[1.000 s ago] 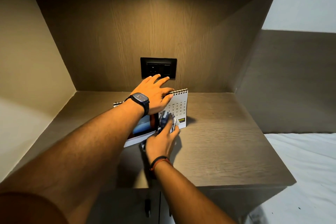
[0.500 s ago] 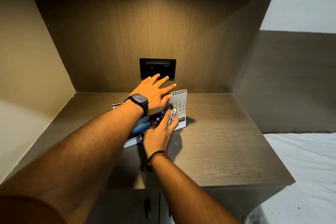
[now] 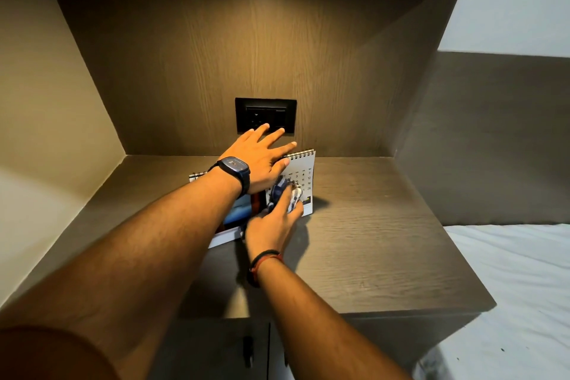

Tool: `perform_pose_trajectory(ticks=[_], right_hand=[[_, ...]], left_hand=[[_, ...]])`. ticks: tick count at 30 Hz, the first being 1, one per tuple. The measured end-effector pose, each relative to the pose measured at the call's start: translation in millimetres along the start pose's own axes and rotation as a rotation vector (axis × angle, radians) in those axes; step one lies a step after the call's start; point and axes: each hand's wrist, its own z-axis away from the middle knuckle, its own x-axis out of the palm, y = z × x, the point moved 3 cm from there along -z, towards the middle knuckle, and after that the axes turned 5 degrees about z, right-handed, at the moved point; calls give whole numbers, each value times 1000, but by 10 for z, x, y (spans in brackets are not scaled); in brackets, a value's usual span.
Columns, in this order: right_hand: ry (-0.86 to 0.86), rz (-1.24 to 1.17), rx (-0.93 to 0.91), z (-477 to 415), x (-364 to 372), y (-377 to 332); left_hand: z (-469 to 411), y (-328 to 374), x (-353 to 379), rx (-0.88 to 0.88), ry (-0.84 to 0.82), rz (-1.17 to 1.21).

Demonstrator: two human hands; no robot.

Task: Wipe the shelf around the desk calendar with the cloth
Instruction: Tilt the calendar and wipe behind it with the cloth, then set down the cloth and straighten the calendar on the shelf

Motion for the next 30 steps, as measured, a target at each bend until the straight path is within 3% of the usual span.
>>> perform_pose_trajectory(ticks=[4, 8, 10, 14, 19, 25, 30], right_hand=[[-61, 105, -84, 39, -17, 196], [-41, -52, 104, -113, -101, 157], [-60, -68, 109, -84, -67, 83], [-161, 34, -65, 102, 9, 62], [-336, 369, -296, 83, -193, 234], [-117, 534, -296, -293, -858, 422], [15, 750, -213, -585, -1496, 732]], left_hand=[[-21, -8, 5, 11, -13, -15], [-20, -13, -7, 4, -15, -21], [-13, -6, -11, 1, -10, -28], [-37, -22, -20, 0, -4, -29], [-49, -47, -25, 6, -1, -47], [5, -13, -114, -34, 53, -122], [102, 270, -226, 63, 280, -152]])
